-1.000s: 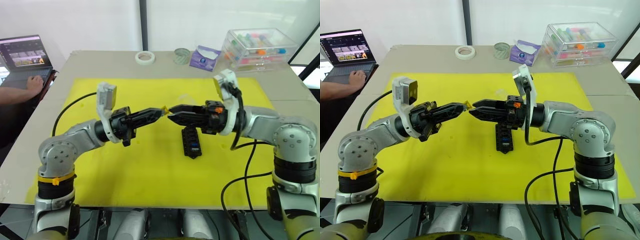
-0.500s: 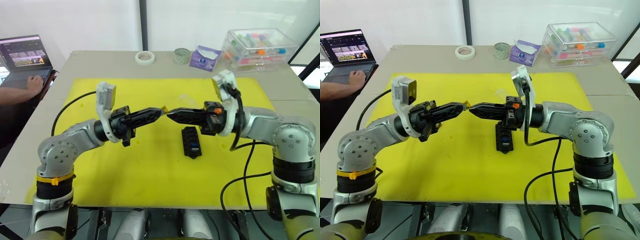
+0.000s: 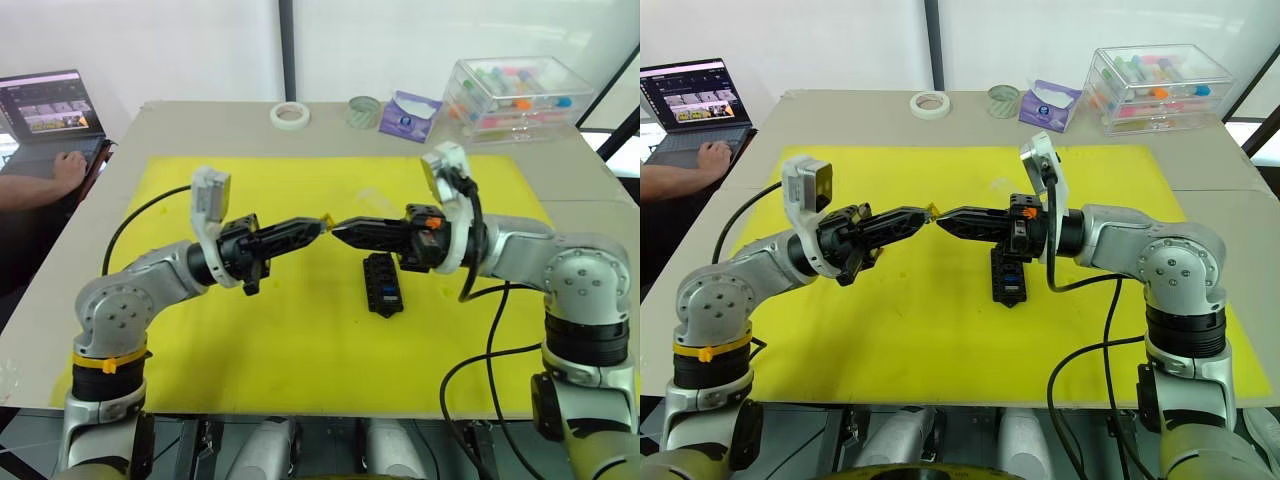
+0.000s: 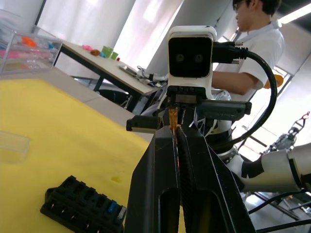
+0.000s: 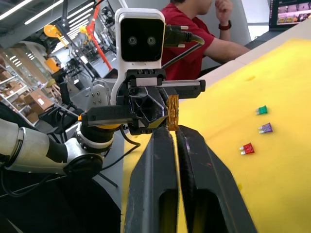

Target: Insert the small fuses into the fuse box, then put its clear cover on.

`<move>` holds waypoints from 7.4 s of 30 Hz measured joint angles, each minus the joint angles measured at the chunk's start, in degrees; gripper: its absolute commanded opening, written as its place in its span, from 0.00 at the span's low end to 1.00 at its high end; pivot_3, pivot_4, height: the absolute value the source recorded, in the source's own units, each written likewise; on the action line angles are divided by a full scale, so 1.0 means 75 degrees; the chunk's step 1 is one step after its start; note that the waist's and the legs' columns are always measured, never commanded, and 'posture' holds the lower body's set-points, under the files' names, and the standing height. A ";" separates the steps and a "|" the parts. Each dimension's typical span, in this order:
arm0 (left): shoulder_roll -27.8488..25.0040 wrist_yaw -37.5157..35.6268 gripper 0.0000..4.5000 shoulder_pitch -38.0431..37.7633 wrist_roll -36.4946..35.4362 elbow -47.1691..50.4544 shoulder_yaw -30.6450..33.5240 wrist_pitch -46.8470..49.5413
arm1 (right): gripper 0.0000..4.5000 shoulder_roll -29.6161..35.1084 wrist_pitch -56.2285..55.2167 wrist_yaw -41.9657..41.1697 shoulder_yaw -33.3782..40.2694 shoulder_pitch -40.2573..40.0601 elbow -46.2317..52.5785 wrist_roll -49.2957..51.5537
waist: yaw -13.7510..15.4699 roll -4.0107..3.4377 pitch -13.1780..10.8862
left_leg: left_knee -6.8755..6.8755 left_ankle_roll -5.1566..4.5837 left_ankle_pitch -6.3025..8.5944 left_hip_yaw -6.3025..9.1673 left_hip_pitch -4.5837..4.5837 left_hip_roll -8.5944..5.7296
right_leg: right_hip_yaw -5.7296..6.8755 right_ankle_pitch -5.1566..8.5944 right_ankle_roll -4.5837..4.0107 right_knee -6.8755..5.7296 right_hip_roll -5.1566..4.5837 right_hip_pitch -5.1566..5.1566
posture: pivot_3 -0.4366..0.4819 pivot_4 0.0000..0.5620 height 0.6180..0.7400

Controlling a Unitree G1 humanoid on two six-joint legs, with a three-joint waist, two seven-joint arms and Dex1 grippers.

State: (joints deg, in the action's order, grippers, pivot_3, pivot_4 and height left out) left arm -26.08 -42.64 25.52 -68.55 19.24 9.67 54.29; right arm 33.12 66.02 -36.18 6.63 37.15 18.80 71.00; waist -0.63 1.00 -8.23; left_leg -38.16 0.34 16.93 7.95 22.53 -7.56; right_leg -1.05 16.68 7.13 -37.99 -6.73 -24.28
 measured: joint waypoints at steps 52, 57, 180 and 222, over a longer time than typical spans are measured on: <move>-0.0002 0.0018 0.00 -0.0146 -0.0036 0.0137 0.0001 -0.0131 | 0.01 -0.0069 -0.0079 0.0300 -0.0017 -0.0075 -0.0004 0.0324 | -0.0001 -0.0001 -0.0001 | 0.0004 0.0000 0.0000 0.0000 0.0000 0.0000 | -0.0001 0.0000 0.0000 0.0004 0.0001 0.0000 | 0.48 0.27 1.00; -0.0457 -0.0022 0.16 -0.0163 -0.0048 0.0170 -0.0161 0.0095 | 0.00 -0.0052 -0.0021 0.0327 -0.0075 -0.0084 -0.0004 0.0348 | 0.0000 -0.0004 -0.0002 | 0.0005 0.0000 0.0000 0.0000 0.0000 0.0001 | -0.0001 0.0000 0.0000 0.0004 0.0001 -0.0001 | 0.48 0.27 1.00; 0.1762 -0.1965 0.99 -0.0105 0.7722 -0.3234 -0.3882 -0.7301 | 0.00 0.3506 -0.3791 -0.4705 -0.3605 0.0074 0.0269 -0.8431 | 0.0185 -0.0036 -0.0022 | 0.0002 -0.0010 0.0006 -0.0015 0.0002 0.0005 | 0.0013 -0.0001 0.0002 0.0029 0.0001 0.0008 | 0.48 0.27 1.00; 0.1686 -0.1947 0.99 -0.0106 0.7723 -0.3233 -0.3884 -0.7278 | 0.00 0.3229 -0.4200 -0.5217 -0.3756 0.0385 -0.0315 -0.8781 | 0.0182 -0.0036 -0.0022 | 0.0000 -0.0010 0.0006 -0.0015 0.0002 0.0005 | 0.0013 -0.0001 0.0002 0.0026 0.0002 0.0006 | 0.48 0.27 1.00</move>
State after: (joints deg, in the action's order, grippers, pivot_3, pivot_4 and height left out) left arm -13.44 -57.25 24.73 -10.63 -5.00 -19.46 -0.29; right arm 57.34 34.52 -75.30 -21.54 40.04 16.44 5.14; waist 0.74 0.73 -8.40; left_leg -38.16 0.27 16.97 7.84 22.54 -7.52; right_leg -0.96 16.67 7.15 -37.79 -6.72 -24.24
